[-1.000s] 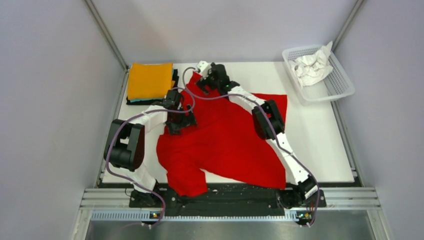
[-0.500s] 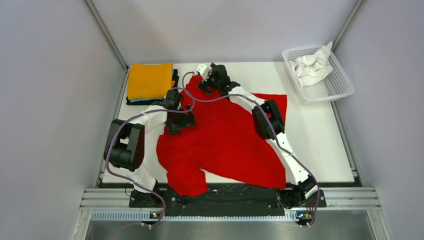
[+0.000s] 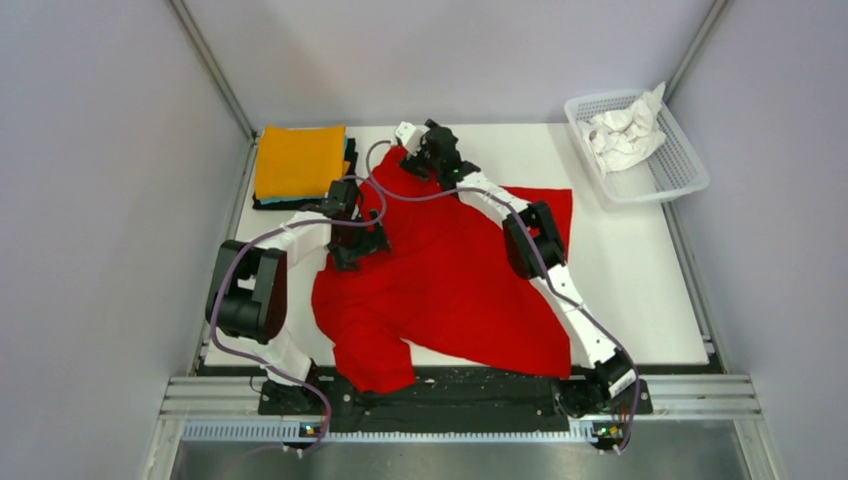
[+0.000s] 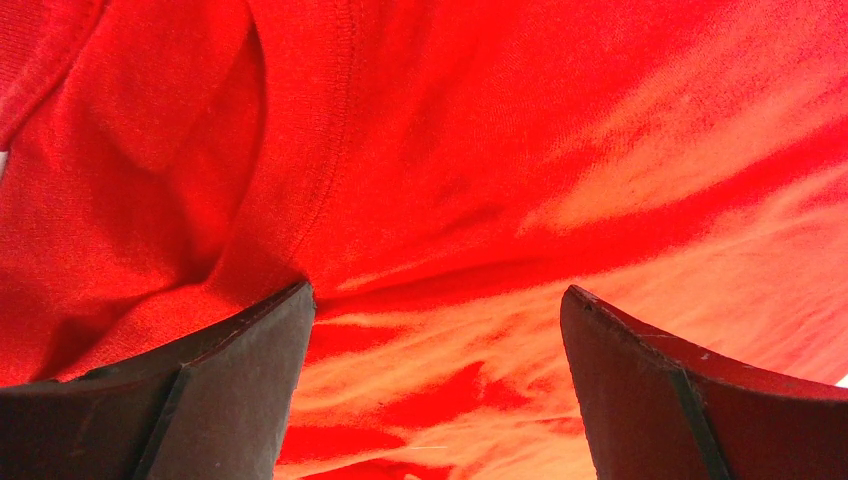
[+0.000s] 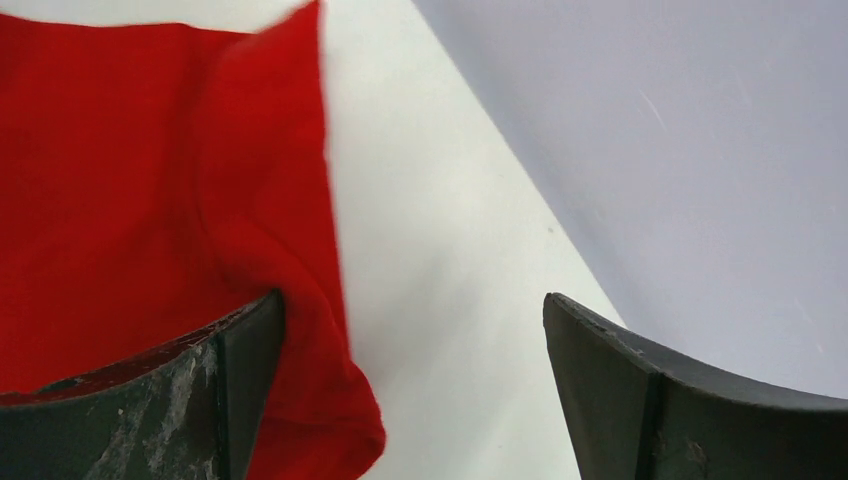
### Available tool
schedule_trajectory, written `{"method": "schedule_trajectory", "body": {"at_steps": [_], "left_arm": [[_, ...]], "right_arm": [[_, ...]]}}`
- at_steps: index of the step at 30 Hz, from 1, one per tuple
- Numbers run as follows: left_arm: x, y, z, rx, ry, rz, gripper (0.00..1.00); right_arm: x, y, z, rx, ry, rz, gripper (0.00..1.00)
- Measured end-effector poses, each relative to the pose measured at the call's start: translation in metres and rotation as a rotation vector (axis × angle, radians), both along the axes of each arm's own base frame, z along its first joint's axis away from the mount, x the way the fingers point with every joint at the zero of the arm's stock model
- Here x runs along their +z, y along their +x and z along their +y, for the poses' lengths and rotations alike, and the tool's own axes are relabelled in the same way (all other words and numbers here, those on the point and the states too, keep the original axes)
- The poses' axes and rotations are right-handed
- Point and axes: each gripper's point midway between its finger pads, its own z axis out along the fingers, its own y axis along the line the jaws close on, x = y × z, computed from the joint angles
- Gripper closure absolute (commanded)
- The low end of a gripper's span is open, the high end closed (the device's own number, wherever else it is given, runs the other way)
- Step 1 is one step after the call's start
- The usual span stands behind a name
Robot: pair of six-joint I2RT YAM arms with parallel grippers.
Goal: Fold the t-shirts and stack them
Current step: Flatten out the tshirt
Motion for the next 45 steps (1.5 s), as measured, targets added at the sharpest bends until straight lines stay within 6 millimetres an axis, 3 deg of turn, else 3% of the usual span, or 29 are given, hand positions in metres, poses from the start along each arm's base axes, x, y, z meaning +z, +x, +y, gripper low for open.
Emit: {"method": "schedule_trajectory", "body": {"at_steps": [3, 9, 14, 18, 21, 23, 26, 32, 35, 38, 40, 43, 45], "left_arm": [[0.000, 0.000, 0.002, 0.005, 0.000, 0.002, 0.01], [0.000, 0.000, 0.003, 0.009, 0.001, 0.005, 0.01], [-0.001, -0.001, 0.005, 0.013, 0.002, 0.008, 0.01], [0.000, -0.001, 0.005, 0.012, 0.003, 0.009, 0.01], [0.000, -0.001, 0.005, 0.013, 0.002, 0.009, 0.01], [0.001, -0.001, 0.005, 0.012, -0.001, 0.010, 0.01], [0.007, 0.003, 0.004, 0.013, -0.003, 0.001, 0.01], [0.046, 0.029, -0.007, 0.000, -0.021, -0.123, 0.01], [0.069, 0.046, -0.014, -0.018, -0.028, -0.198, 0.01], [0.083, 0.064, -0.018, -0.034, -0.017, -0.246, 0.01], [0.089, 0.086, -0.021, -0.044, -0.002, -0.277, 0.01], [0.081, 0.111, -0.026, -0.056, 0.011, -0.276, 0.01], [0.067, 0.125, -0.029, -0.065, 0.019, -0.260, 0.01]], "right_arm": [[0.001, 0.020, -0.018, -0.066, 0.015, -0.029, 0.01], [0.004, 0.060, -0.078, -0.210, 0.082, -0.067, 0.01], [0.015, 0.085, -0.126, -0.364, 0.322, -0.046, 0.01], [0.014, 0.093, -0.150, -0.407, 0.457, 0.012, 0.01], [0.010, 0.086, -0.160, -0.425, 0.460, 0.083, 0.01], [0.014, 0.069, -0.156, -0.429, 0.458, 0.156, 0.01], [0.036, 0.033, -0.148, -0.450, 0.481, 0.259, 0.01], [0.113, -0.080, -0.163, -0.545, 0.613, 0.396, 0.01], [0.124, -0.135, -0.181, -0.590, 0.667, 0.444, 0.01], [0.095, -0.181, -0.200, -0.657, 0.650, 0.529, 0.01], [0.062, -0.206, -0.209, -0.709, 0.610, 0.605, 0.01], [0.014, -0.241, -0.220, -0.785, 0.537, 0.721, 0.01], [-0.008, -0.258, -0.227, -0.834, 0.494, 0.781, 0.01]]}}
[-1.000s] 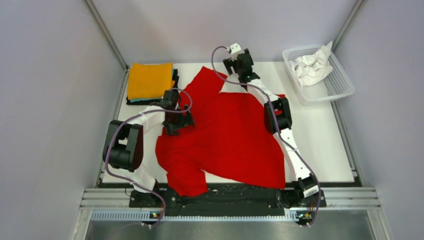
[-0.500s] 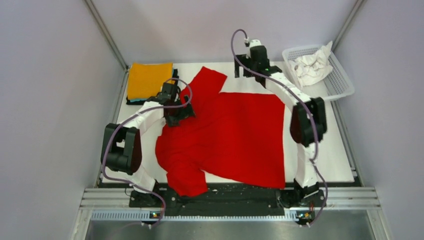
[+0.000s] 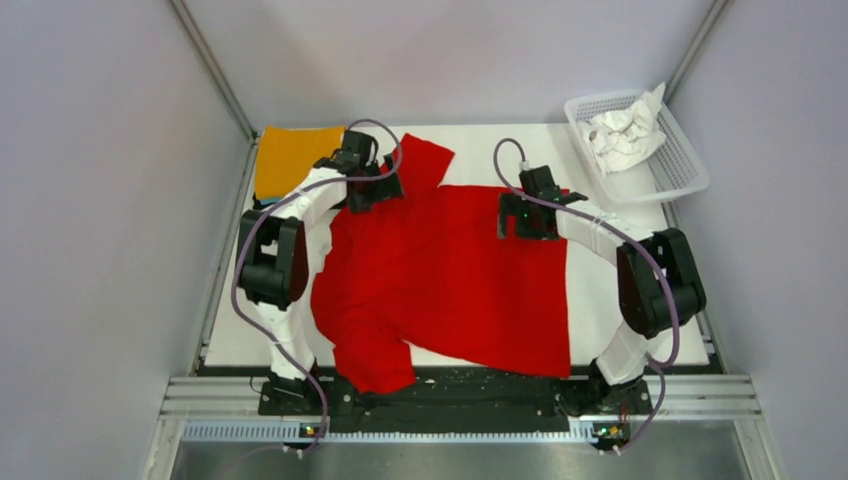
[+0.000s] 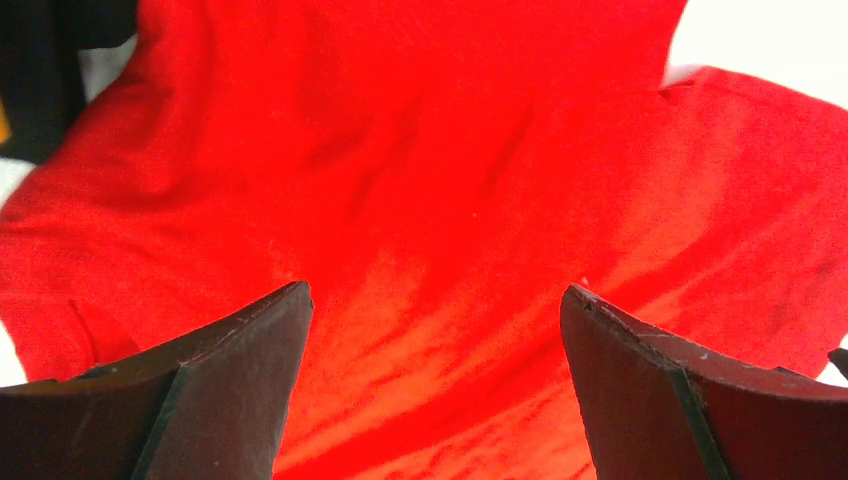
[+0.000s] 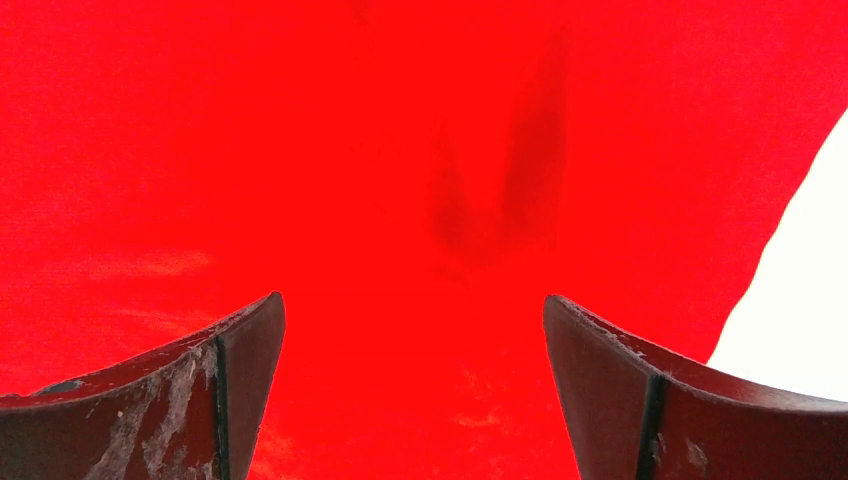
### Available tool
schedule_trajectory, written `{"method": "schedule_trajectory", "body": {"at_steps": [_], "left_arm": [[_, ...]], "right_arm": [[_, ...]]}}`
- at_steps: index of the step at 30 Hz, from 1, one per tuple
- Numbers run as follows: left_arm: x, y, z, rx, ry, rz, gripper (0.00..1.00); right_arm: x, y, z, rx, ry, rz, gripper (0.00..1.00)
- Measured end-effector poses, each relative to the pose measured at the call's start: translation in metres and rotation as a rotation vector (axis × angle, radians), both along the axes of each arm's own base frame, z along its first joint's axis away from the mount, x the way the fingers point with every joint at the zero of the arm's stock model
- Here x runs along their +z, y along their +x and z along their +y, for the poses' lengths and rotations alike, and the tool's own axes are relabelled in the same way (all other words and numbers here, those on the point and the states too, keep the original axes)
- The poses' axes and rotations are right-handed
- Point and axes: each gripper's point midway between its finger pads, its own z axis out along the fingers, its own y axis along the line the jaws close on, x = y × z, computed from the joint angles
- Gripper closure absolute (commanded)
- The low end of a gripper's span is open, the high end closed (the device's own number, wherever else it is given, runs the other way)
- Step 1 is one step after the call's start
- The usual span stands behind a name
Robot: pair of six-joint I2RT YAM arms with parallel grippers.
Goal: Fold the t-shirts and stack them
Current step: Flatten out the tshirt
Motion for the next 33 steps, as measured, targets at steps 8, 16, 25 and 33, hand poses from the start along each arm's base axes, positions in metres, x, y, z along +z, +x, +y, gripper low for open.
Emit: {"method": "schedule_trajectory", "body": {"at_steps": [8, 16, 25, 33], "left_arm": [[-0.044, 0.030, -0.001, -0.006, 0.057, 0.055, 0.01], [-0.056, 0.070, -0.008, 0.006, 0.070, 0.031, 0.01], [-0.050, 0.135, -0.027, 0.026, 0.001, -0.057, 0.01], [-0.042, 0.181, -0.027, 0.059, -0.119, -0.144, 0.01]], "right_arm": [[-0.034, 0.012, -0.017, -0.088, -0.059, 0.063, 0.01], [-0.034, 0.055, -0.042, -0.165, -0.077, 0.032, 0.01], [-0.033, 0.110, -0.070, -0.195, -0.123, -0.011, 0.01], [-0.031, 0.151, -0.074, -0.173, -0.141, -0.059, 0.01]]}}
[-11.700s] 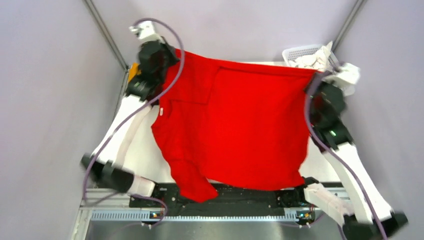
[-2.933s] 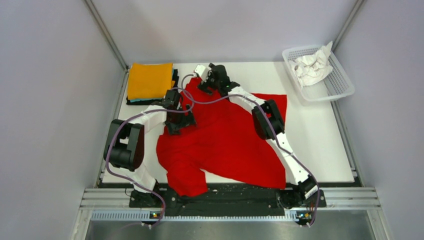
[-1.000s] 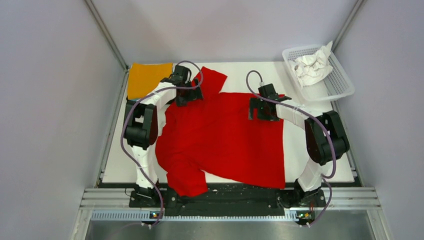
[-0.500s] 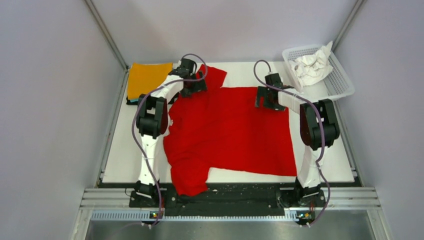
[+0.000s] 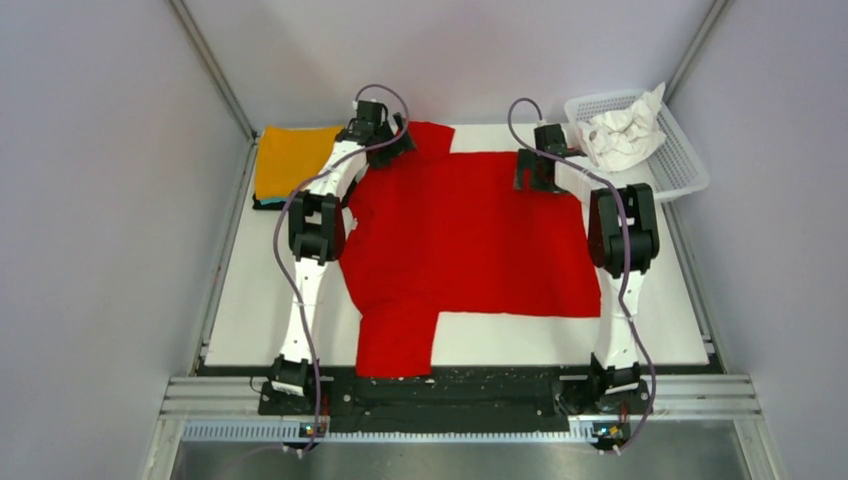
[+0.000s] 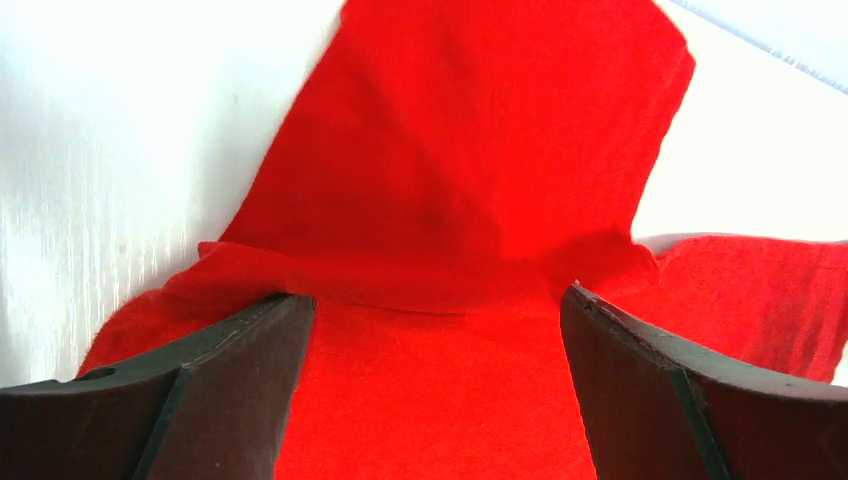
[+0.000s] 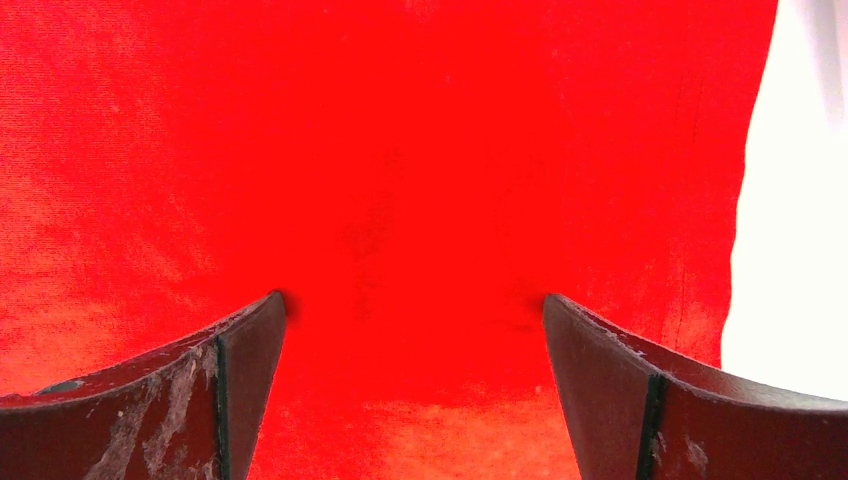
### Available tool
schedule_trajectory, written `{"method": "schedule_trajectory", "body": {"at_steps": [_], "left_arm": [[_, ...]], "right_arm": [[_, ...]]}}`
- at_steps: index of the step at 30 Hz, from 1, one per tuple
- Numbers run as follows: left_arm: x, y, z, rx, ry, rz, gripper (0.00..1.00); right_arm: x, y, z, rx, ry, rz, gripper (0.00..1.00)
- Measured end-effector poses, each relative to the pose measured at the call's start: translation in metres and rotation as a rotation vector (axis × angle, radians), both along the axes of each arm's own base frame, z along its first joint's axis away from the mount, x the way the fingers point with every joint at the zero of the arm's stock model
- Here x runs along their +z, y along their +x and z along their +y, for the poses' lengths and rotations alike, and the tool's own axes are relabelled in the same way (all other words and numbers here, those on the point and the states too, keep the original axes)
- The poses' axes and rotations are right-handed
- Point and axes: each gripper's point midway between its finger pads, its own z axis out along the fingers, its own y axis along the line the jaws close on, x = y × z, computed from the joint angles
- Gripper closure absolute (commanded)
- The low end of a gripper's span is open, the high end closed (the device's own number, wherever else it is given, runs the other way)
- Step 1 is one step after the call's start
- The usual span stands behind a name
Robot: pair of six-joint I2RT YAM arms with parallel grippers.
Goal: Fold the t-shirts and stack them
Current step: Flatten out the tshirt
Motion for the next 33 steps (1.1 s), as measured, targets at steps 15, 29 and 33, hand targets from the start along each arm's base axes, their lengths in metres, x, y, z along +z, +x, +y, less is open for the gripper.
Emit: {"method": "schedule_trajectory", "body": {"at_steps": [15, 29, 33], "left_arm": [[0.029, -0.008, -0.002, -0.048, 0.009, -0.051, 0.01], [0.145, -0.250, 0.007, -0.080, 0.203, -0.119, 0.01], [0.094, -0.339, 0.028, -0.085, 0.266, 0.052, 0.01]], "right_arm": [[0.021, 0.004, 0.007, 0.061, 0.027, -0.024, 0.01], [0.133, -0.091, 0.006, -0.039, 0.210, -0.258, 0.01], [0.128, -0.101, 0.005, -0.081, 0.244, -0.259, 0.01]]}}
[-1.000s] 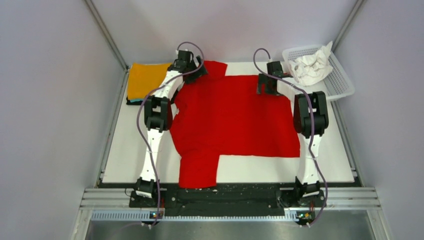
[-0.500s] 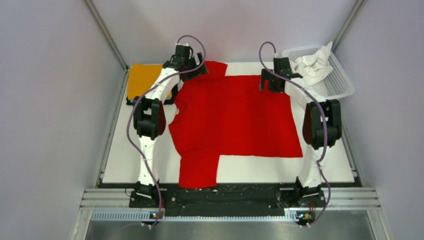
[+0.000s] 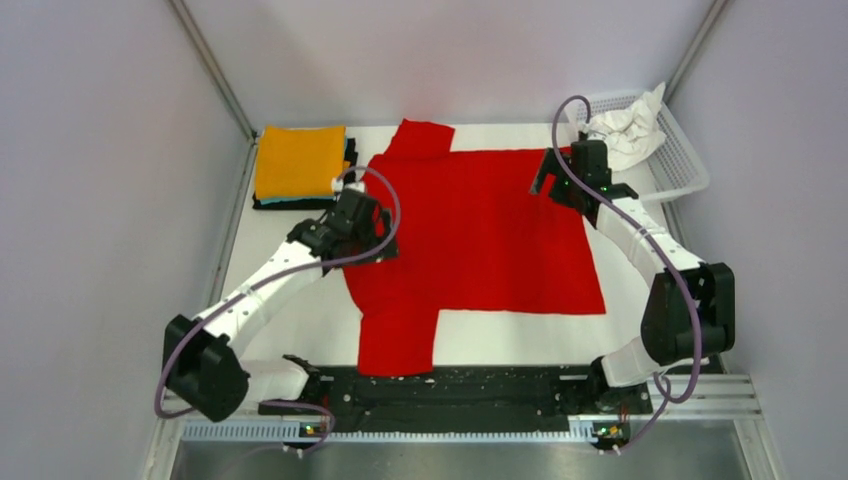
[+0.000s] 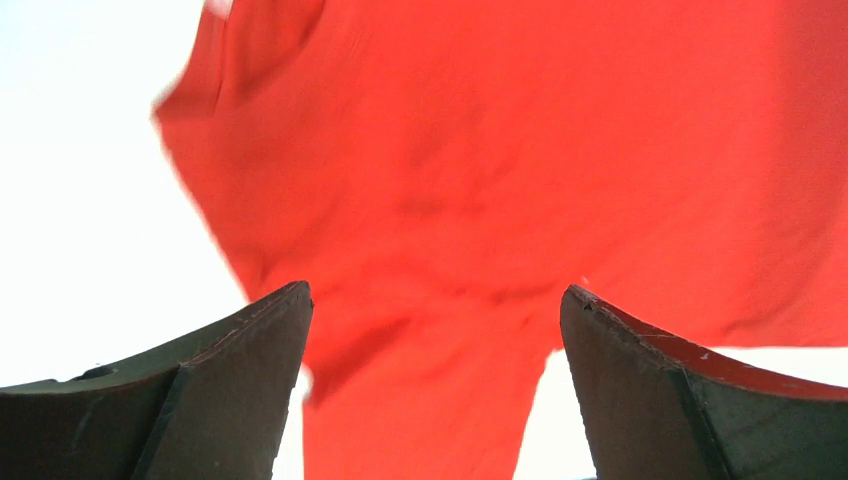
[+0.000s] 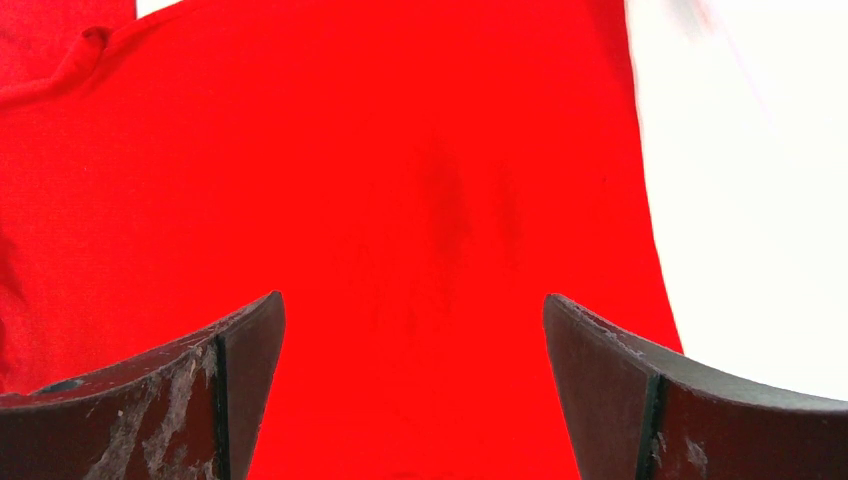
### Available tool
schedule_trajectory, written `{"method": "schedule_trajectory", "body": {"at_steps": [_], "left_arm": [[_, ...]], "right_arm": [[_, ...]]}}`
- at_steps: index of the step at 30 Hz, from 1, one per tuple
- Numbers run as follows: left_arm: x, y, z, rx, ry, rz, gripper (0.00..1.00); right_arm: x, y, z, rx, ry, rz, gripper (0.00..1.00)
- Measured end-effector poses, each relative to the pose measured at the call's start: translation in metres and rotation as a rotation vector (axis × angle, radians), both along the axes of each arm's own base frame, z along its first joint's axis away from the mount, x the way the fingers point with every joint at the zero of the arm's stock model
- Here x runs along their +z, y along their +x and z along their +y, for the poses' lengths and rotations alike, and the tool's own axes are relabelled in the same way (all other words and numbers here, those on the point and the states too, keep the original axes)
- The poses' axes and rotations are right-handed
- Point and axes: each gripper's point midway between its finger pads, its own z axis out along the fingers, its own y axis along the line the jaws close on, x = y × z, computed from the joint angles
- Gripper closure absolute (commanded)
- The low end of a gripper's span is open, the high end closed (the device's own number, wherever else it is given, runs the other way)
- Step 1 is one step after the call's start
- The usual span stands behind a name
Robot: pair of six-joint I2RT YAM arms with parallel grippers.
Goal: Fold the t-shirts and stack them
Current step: Flatten out the tshirt, then grab the side of the flattened tshirt closest away from the robot with both arms
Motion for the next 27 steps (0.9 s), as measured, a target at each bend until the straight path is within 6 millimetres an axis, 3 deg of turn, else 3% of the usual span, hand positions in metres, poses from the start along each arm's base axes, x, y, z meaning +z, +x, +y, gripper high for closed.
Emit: {"method": "schedule_trajectory", "body": {"at_steps": [3, 8, 12, 17, 23, 27], "left_arm": [[-0.033, -0.057, 0.016, 0.031, 0.050, 0.140, 0.02], [-0.065, -0.141, 0.007, -0.038, 0.051, 0.309, 0.07], [-0.092, -0.179, 0.011, -0.022, 0.076, 0.426, 0.16], [-0.114, -0.196, 0.016, 0.017, 0.081, 0.479, 0.31], [-0.140, -0.212, 0.017, 0.022, 0.065, 0.518, 0.42], [-0.141, -0.213, 0.020, 0.027, 0.079, 0.517, 0.51]], "right_arm": [[-0.003, -0.001, 0.001, -0.014, 0.020, 0.003, 0.01], [-0.002, 0.001, 0.005, -0.021, 0.055, -0.007, 0.01], [-0.006, -0.002, 0.005, -0.029, 0.063, -0.001, 0.01], [-0.022, -0.020, -0.005, -0.065, 0.033, 0.037, 0.01], [-0.014, -0.037, -0.018, -0.118, 0.010, 0.014, 0.01], [-0.011, -0.057, -0.028, -0.153, -0.001, -0.005, 0.01]]}}
